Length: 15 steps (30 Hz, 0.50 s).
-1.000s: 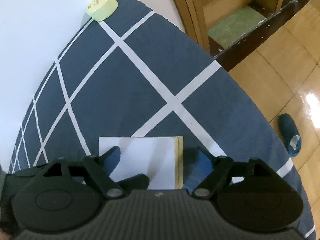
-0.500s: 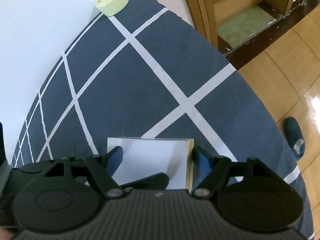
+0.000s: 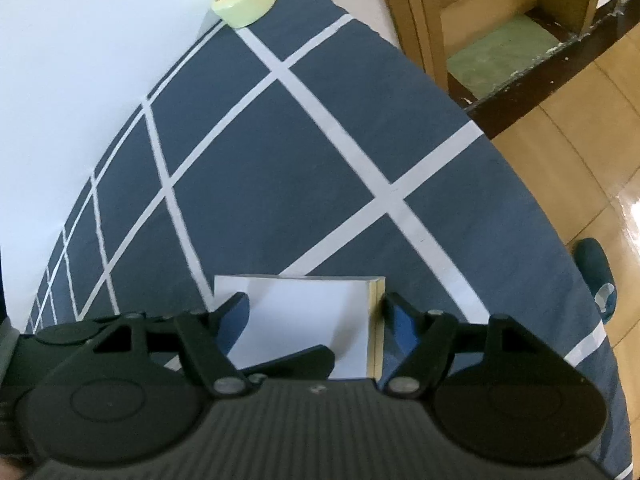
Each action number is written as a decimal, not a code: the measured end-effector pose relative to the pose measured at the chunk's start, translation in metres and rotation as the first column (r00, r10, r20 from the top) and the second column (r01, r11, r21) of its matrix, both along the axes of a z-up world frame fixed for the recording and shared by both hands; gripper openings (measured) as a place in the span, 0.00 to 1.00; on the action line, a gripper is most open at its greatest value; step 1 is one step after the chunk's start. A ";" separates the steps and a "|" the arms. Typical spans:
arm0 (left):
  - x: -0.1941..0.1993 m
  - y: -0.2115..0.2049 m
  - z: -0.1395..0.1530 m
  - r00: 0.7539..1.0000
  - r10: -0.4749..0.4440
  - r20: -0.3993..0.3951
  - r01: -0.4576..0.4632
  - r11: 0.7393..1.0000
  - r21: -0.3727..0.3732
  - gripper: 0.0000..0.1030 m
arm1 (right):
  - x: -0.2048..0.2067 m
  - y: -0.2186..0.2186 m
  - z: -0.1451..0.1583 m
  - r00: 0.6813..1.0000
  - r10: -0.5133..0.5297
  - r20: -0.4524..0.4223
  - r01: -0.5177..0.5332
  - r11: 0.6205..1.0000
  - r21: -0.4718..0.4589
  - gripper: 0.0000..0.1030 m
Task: Organize objects
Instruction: 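Carry the white carton with both tools over the box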
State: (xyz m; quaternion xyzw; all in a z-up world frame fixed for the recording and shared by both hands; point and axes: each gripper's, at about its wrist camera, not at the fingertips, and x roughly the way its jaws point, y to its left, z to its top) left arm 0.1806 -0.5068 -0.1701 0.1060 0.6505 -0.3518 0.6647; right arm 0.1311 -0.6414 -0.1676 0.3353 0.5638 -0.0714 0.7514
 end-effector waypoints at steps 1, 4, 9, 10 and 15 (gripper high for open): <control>-0.001 0.002 0.003 1.000 0.005 0.005 -0.005 1.000 0.001 0.74 | -0.001 0.002 0.003 1.000 0.005 0.005 -0.005 1.000 0.001 0.71; -0.006 0.009 0.013 0.999 0.022 0.023 -0.022 1.000 0.003 0.74 | -0.003 0.010 0.012 0.999 0.023 0.023 -0.023 1.000 0.004 0.71; -0.015 0.027 0.029 0.997 0.060 0.049 -0.060 0.998 0.003 0.74 | -0.009 0.027 0.029 0.997 0.058 0.050 -0.059 0.998 0.005 0.71; -0.017 0.031 0.033 0.996 0.066 0.055 -0.067 0.998 0.002 0.74 | -0.011 0.031 0.033 0.996 0.065 0.056 -0.065 0.998 0.005 0.71; -0.030 0.053 0.054 0.991 0.100 0.087 -0.100 0.995 -0.003 0.74 | -0.022 0.052 0.054 0.991 0.097 0.087 -0.098 0.995 0.001 0.71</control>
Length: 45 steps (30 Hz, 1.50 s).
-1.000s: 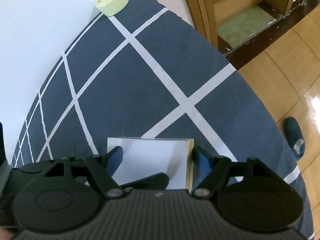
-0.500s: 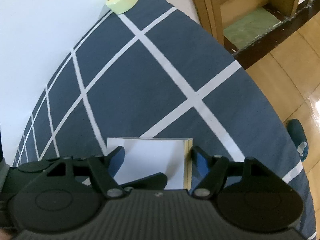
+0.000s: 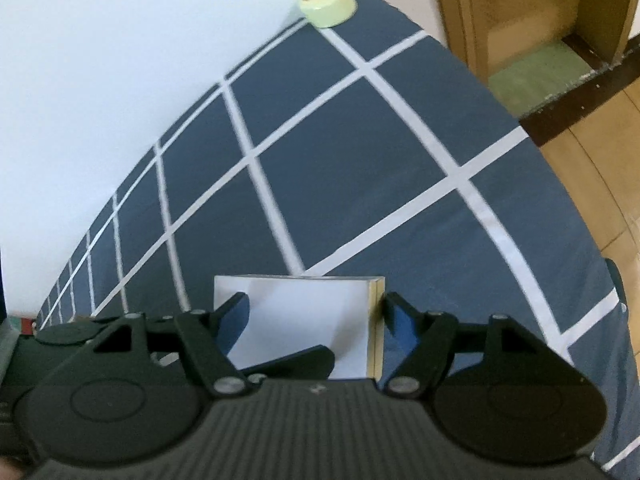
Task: Organize objects
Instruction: 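Carry the white carton with both tools over the box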
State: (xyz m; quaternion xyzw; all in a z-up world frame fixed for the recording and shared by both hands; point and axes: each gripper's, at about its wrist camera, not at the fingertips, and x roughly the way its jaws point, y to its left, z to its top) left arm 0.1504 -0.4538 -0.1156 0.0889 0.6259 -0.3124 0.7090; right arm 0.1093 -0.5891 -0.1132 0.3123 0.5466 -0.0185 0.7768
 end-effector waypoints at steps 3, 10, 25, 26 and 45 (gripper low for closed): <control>-0.010 0.016 0.012 1.000 0.024 0.017 -0.024 1.000 -0.003 0.74 | -0.008 0.016 0.013 1.000 0.024 0.017 -0.024 1.000 -0.003 0.71; -0.032 0.060 0.034 0.995 0.086 0.044 -0.086 0.996 -0.013 0.74 | -0.023 0.059 0.037 0.996 0.083 0.041 -0.082 0.996 -0.016 0.71; -0.061 0.189 0.070 0.963 0.254 0.086 -0.252 0.967 -0.033 0.74 | -0.031 0.181 0.075 0.966 0.246 0.084 -0.244 0.969 -0.034 0.71; -0.062 0.198 0.072 0.960 0.267 0.090 -0.265 0.964 -0.033 0.74 | -0.030 0.192 0.077 0.962 0.259 0.088 -0.257 0.966 -0.034 0.71; -0.078 0.365 0.069 0.885 0.460 0.076 -0.459 0.888 -0.026 0.72 | -0.017 0.356 0.075 0.892 0.446 0.067 -0.444 0.895 -0.041 0.68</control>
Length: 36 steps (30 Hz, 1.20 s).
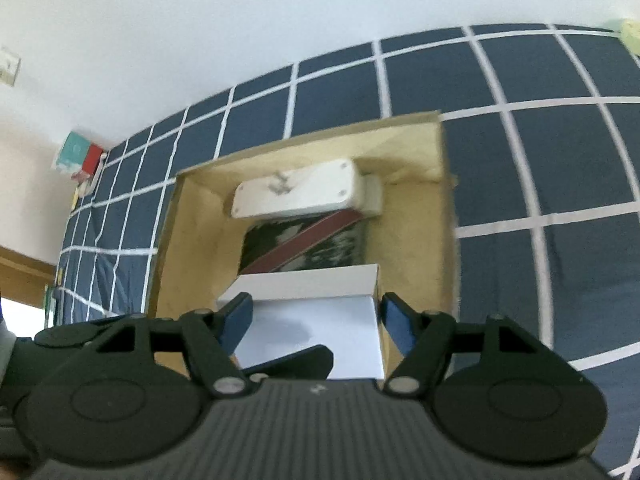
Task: Organize objects
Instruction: 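Carry the white carton with both tools over the box, then lower the white carton into the box beside the black case and open both tools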
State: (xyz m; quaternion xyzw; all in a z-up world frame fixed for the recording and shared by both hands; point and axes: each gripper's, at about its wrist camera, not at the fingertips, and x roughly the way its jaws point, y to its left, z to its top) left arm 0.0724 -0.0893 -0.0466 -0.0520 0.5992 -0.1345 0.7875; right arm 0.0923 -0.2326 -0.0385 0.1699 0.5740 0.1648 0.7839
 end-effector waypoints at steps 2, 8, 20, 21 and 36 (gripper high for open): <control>-0.001 0.011 -0.006 1.000 0.015 -0.015 -0.015 1.000 -0.004 0.72 | 0.001 0.011 -0.006 1.000 0.011 -0.012 -0.011 1.000 -0.002 0.68; -0.003 0.036 -0.028 0.997 0.033 -0.064 -0.033 0.999 0.000 0.71 | 0.001 0.035 -0.030 0.998 0.028 -0.065 -0.028 1.000 -0.004 0.68; -0.001 0.052 -0.051 0.994 0.000 -0.106 0.000 1.000 -0.004 0.70 | -0.004 0.049 -0.052 0.994 -0.002 -0.110 -0.001 1.000 -0.020 0.68; 0.000 0.052 -0.052 0.994 -0.004 -0.107 0.003 1.000 -0.005 0.70 | -0.004 0.049 -0.053 0.994 -0.006 -0.110 0.003 1.000 -0.021 0.68; 0.017 0.060 -0.070 0.990 -0.054 -0.132 0.051 0.998 -0.020 0.71 | 0.006 0.058 -0.068 0.990 -0.056 -0.131 0.050 0.998 -0.046 0.68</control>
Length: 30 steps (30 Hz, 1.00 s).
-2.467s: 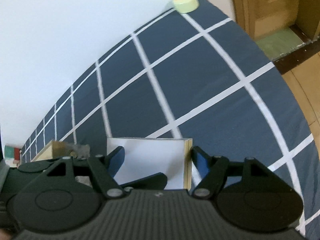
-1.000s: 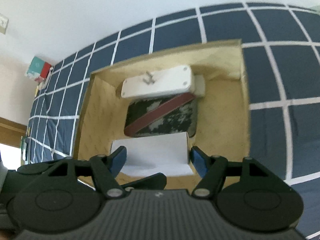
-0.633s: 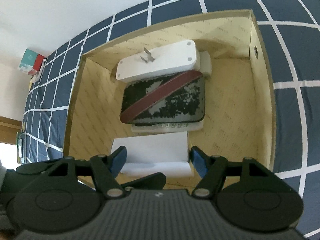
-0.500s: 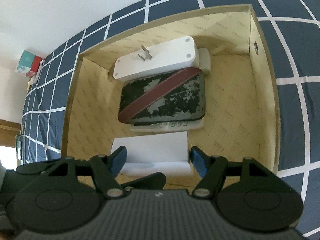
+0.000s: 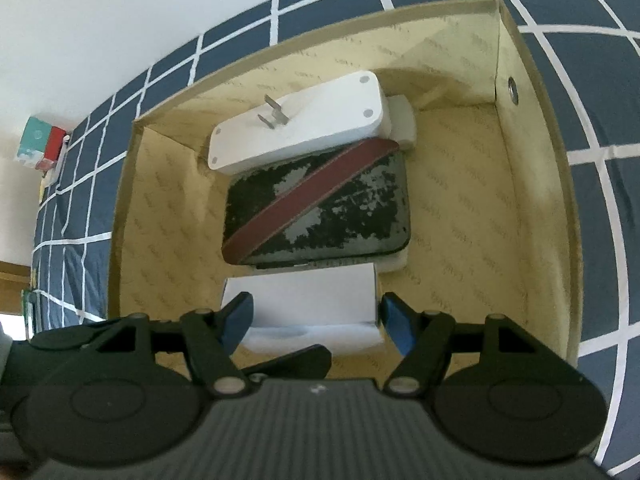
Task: Organize objects
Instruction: 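Lower the white carton into the box beside the black case and open both tools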
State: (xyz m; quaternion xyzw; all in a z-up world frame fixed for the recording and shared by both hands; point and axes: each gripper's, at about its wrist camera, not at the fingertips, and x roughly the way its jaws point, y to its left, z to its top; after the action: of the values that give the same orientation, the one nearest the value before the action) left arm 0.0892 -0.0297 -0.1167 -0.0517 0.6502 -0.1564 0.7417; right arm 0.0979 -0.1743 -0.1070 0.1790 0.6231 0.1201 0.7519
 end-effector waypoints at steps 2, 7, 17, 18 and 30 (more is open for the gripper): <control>0.001 0.002 -0.003 1.000 -0.006 -0.008 0.006 1.000 0.001 0.71 | -0.001 0.002 -0.004 1.000 -0.002 -0.010 0.002 1.000 -0.001 0.68; 0.000 0.008 -0.010 1.000 -0.006 -0.023 0.006 1.000 -0.001 0.71 | -0.002 0.007 -0.010 1.000 -0.003 -0.021 0.003 1.000 -0.001 0.68; 0.000 0.015 -0.013 0.999 0.006 -0.052 -0.007 1.000 -0.008 0.72 | -0.002 0.012 -0.010 0.999 0.008 -0.049 -0.009 1.000 -0.015 0.68; 0.000 0.016 -0.013 0.998 0.010 -0.057 -0.010 1.000 -0.009 0.72 | -0.002 0.012 -0.010 0.999 0.007 -0.051 -0.008 1.000 -0.014 0.68; -0.008 0.021 -0.003 0.998 0.044 -0.043 -0.044 0.999 0.002 0.74 | -0.007 0.010 0.000 0.999 0.002 -0.039 -0.002 1.000 -0.017 0.68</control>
State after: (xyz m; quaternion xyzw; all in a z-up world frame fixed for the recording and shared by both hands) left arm 0.0812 -0.0090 -0.1201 -0.0688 0.6648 -0.1385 0.7309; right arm 0.0904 -0.1648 -0.1070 0.1742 0.6388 0.1120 0.7410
